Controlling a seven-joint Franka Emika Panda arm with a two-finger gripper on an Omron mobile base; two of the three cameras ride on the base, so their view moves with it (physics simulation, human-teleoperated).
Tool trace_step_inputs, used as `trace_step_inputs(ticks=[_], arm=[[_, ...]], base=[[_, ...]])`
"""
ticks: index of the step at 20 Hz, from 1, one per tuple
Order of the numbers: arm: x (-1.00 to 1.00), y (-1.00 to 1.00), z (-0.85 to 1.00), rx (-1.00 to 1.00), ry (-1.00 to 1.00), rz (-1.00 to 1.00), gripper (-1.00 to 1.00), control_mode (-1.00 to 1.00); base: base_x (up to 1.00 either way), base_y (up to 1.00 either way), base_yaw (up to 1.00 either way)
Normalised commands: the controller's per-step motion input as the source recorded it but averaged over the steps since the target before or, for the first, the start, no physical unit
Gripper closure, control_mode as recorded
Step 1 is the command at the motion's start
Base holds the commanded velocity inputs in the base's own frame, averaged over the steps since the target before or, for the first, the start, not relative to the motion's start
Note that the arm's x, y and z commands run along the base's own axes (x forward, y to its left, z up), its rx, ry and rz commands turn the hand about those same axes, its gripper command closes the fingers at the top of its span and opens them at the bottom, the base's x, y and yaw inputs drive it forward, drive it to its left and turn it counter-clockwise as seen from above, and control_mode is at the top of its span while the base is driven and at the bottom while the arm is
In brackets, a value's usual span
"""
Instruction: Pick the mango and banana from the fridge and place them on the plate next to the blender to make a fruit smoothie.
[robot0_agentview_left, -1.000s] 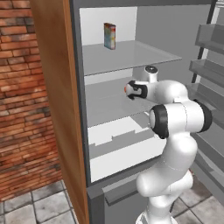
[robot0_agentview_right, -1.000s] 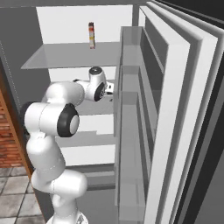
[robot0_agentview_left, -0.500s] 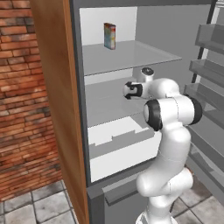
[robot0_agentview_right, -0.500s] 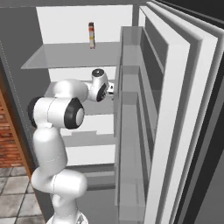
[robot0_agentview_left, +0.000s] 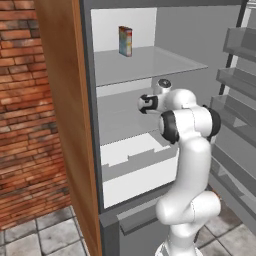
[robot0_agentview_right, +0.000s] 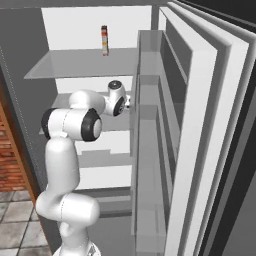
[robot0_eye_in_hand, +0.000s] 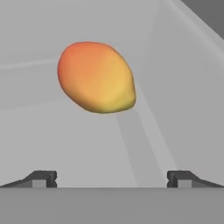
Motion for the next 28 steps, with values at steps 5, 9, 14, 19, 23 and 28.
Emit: trace_step_inputs(ticks=[5, 9, 14, 19, 23, 28], arm=[[0.41, 0.0, -0.04, 0.0, 0.0, 0.0, -1.0, -1.0], [0.44, 0.0, -0.06, 0.0, 0.0, 0.0, -1.0, -1.0], [0.42, 0.0, -0.07, 0.0, 0.0, 0.0, -1.0, -1.0], [0.27, 0.0, -0.28, 0.0, 0.0, 0.0, -1.0, -1.0], [0.02, 0.04, -0.37, -0.02, 0.0, 0.0, -1.0, -1.0], [-0.04, 0.22, -0.72, -0.09, -0.01, 0.0, 1.0, -1.0]], base=[[0.0, 0.0, 0.0], [0.0, 0.0, 0.0], [0.0, 0.0, 0.0], [0.0, 0.0, 0.0], [0.0, 0.0, 0.0], [0.0, 0.0, 0.0]])
